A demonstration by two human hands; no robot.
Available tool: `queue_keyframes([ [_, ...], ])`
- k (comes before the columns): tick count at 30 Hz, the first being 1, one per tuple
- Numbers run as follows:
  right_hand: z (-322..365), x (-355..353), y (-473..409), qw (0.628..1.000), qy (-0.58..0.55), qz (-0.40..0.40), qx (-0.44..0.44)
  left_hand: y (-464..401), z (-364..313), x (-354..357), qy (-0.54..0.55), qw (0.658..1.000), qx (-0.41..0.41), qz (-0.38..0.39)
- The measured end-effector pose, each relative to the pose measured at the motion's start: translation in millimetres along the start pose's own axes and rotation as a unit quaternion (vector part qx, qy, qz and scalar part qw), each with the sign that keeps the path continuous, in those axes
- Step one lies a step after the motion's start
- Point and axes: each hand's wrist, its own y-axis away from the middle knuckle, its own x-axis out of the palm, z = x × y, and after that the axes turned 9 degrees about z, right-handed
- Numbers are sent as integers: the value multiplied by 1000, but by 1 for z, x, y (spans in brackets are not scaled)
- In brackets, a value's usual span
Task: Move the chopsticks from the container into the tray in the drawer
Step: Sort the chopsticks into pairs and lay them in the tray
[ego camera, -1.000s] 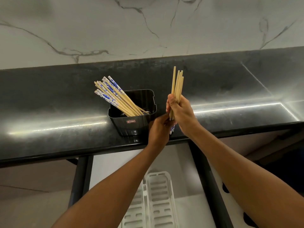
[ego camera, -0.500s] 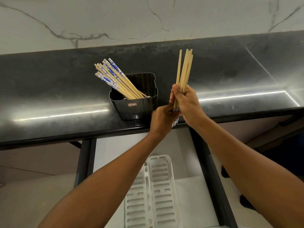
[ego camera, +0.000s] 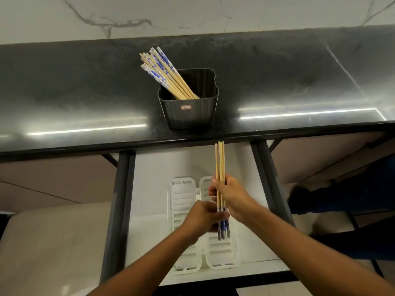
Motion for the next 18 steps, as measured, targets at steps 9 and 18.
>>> queue_keyframes([
  [9,-71,9,-19,987,31,-17,158,10,52,12,49,986,-158,14],
  [18,-82,10,-39,970,36,-32,238,-2,56,23,-2,981,-188,-49],
])
